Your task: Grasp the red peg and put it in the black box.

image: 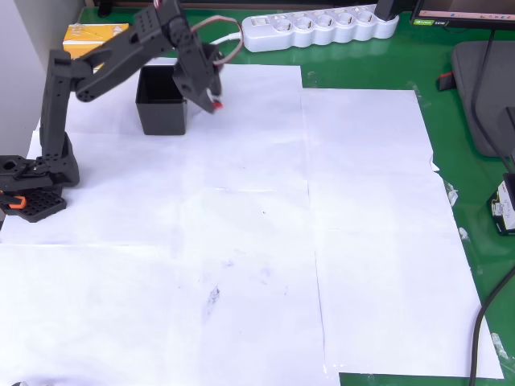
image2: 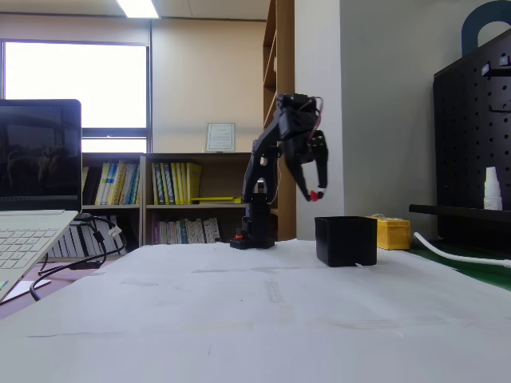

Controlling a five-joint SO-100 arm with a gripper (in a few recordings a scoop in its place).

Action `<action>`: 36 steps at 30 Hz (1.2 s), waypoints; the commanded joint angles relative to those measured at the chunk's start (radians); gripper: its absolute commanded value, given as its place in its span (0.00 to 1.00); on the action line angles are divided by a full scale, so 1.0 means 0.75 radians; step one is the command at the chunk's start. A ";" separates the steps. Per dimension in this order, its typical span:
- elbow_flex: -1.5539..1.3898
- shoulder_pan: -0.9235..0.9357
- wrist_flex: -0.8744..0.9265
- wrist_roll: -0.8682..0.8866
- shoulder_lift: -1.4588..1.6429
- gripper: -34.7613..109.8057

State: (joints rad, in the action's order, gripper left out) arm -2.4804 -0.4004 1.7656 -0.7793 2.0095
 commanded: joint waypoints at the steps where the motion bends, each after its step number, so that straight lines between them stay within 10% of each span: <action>1: -0.131 -0.149 0.074 0.065 -0.147 0.24; 36: 0.270 -0.454 0.119 0.344 -0.022 0.27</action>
State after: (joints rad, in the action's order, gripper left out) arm -2.2672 -0.7440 1.7763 -0.5108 2.0126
